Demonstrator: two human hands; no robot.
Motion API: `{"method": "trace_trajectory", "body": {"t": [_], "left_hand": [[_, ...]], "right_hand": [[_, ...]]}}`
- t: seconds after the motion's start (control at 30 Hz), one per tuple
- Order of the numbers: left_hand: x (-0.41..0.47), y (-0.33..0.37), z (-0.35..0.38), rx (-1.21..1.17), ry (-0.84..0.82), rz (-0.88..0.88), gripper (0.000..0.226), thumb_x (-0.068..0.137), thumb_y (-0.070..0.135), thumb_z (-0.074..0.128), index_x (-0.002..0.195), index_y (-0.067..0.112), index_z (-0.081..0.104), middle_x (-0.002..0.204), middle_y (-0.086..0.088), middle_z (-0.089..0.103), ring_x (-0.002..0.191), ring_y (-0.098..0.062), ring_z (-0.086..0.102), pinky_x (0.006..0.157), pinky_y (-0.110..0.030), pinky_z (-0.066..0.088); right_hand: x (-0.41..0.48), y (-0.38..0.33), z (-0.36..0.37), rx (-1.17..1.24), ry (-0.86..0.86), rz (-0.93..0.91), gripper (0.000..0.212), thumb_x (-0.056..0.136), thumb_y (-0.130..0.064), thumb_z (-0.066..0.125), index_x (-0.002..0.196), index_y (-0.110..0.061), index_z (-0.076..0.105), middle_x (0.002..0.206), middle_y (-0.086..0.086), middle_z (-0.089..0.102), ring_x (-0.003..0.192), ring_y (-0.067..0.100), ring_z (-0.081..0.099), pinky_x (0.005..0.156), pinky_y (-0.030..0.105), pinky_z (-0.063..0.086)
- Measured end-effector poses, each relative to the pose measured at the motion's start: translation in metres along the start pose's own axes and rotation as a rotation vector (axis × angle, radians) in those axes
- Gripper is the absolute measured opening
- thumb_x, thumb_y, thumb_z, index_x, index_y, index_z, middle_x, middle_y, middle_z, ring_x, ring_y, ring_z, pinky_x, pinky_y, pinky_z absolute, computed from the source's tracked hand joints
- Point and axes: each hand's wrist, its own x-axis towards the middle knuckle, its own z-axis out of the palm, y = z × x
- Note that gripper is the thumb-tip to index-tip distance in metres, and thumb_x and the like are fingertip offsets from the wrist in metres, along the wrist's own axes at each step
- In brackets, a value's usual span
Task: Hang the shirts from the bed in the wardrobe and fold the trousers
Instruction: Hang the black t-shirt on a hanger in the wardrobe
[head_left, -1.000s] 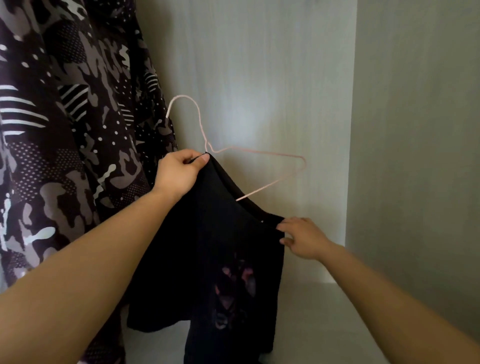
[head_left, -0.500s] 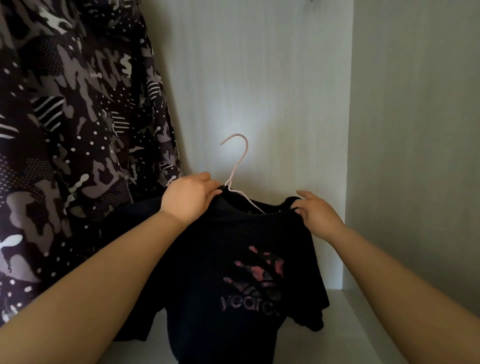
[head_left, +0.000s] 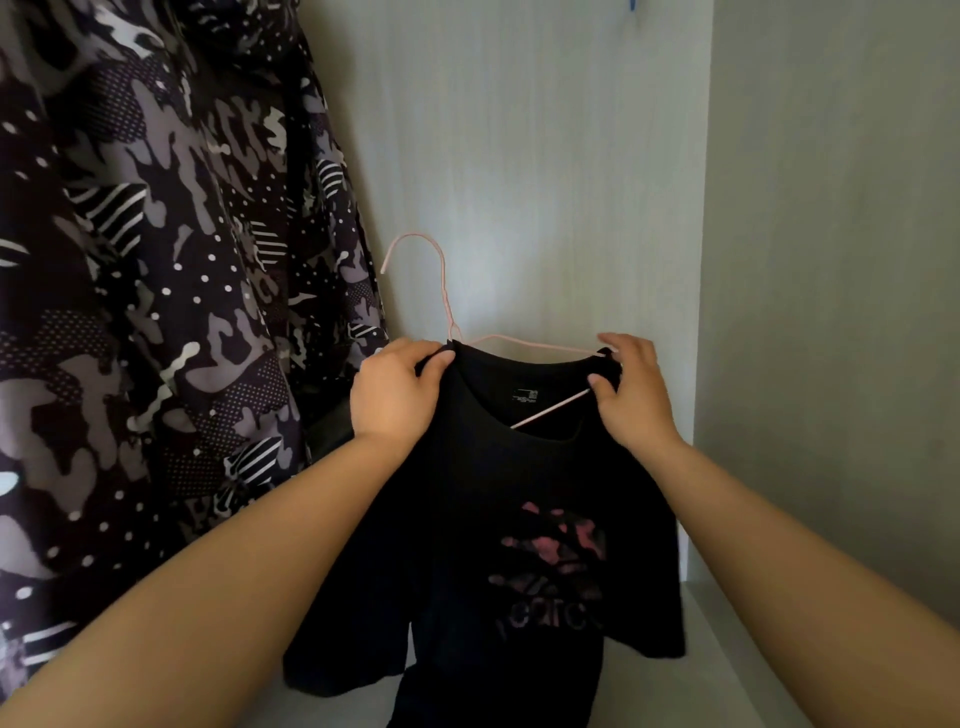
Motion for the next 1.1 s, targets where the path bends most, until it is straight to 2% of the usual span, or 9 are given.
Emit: {"method": "trace_trajectory", "body": {"t": [0.17,0.27,0.43,0.5,0.6,0.7,0.87,1.0,1.1], "left_hand": [[-0.004,-0.005,-0.003,-0.083,0.020,-0.005,0.019,0.089,0.029,0.064,0.101,0.018,0.074,0.086,-0.001,0.066,0.083,-0.018,0.060,0.078,-0.033,0.050],[-0.005,-0.007,-0.003,-0.130,0.032,-0.010,0.018,0.088,0.028,0.066,0.101,0.017,0.074,0.084,0.000,0.065,0.081,-0.018,0.061,0.078,-0.029,0.049],[-0.002,-0.016,-0.006,-0.051,0.006,0.042,0.019,0.089,0.027,0.064,0.101,0.015,0.074,0.085,-0.004,0.066,0.079,-0.022,0.061,0.078,-0.037,0.050],[-0.001,-0.019,-0.006,-0.005,-0.012,0.082,0.019,0.090,0.027,0.063,0.101,0.015,0.074,0.085,-0.006,0.066,0.078,-0.025,0.061,0.076,-0.039,0.050],[-0.004,-0.019,-0.003,0.086,-0.065,0.142,0.019,0.090,0.030,0.063,0.101,0.019,0.074,0.085,-0.002,0.065,0.078,-0.024,0.061,0.068,-0.030,0.045],[-0.006,-0.014,0.002,0.110,-0.080,0.154,0.018,0.090,0.032,0.062,0.100,0.023,0.074,0.082,0.001,0.063,0.076,-0.021,0.060,0.062,-0.025,0.035],[-0.001,-0.008,0.010,-0.061,-0.042,-0.009,0.016,0.088,0.035,0.064,0.095,0.026,0.075,0.078,0.011,0.060,0.077,-0.009,0.052,0.068,-0.024,0.038],[0.005,-0.009,0.011,-0.193,-0.107,-0.089,0.012,0.089,0.030,0.063,0.081,0.033,0.071,0.074,0.018,0.056,0.083,-0.011,0.055,0.075,-0.025,0.039],[0.008,-0.008,0.007,-0.245,-0.161,-0.117,0.031,0.092,0.028,0.058,0.067,0.046,0.059,0.074,0.015,0.056,0.084,-0.014,0.056,0.078,-0.029,0.042]], "right_hand": [[0.009,0.007,-0.006,0.057,0.139,0.201,0.039,0.093,-0.032,0.053,0.129,-0.016,0.052,0.130,0.001,0.050,0.119,0.017,0.047,0.095,0.024,0.036],[0.013,0.009,-0.009,0.096,0.103,0.232,0.029,0.097,-0.027,0.046,0.118,-0.014,0.062,0.108,0.001,0.062,0.098,0.015,0.054,0.080,0.020,0.035],[0.019,0.011,-0.017,0.027,0.002,0.230,0.024,0.098,-0.018,0.042,0.092,-0.014,0.065,0.077,-0.001,0.056,0.074,0.016,0.049,0.057,0.021,0.036],[0.022,0.005,-0.019,0.003,-0.008,0.232,0.023,0.097,-0.019,0.043,0.085,-0.017,0.063,0.074,-0.005,0.056,0.071,0.013,0.050,0.056,0.018,0.034],[0.030,-0.011,-0.018,0.014,0.031,0.204,0.022,0.098,-0.023,0.045,0.085,-0.022,0.062,0.077,-0.010,0.057,0.071,0.008,0.050,0.057,0.016,0.034],[0.038,-0.034,-0.013,0.189,0.058,0.121,0.019,0.097,-0.021,0.047,0.090,-0.024,0.065,0.084,-0.011,0.060,0.080,0.008,0.054,0.065,0.014,0.038],[0.040,-0.046,-0.002,-0.081,-0.491,-0.024,0.027,0.099,-0.030,0.042,0.108,-0.020,0.066,0.106,-0.008,0.062,0.100,0.011,0.054,0.084,0.023,0.037],[0.036,-0.044,-0.002,-0.050,-0.475,-0.101,0.022,0.094,-0.030,0.052,0.079,-0.037,0.066,0.080,-0.014,0.063,0.083,0.012,0.057,0.075,0.024,0.041],[0.037,-0.046,-0.002,-0.055,-0.438,-0.115,0.030,0.092,-0.026,0.054,0.066,-0.039,0.063,0.073,-0.011,0.061,0.075,0.015,0.057,0.070,0.026,0.040]]}}
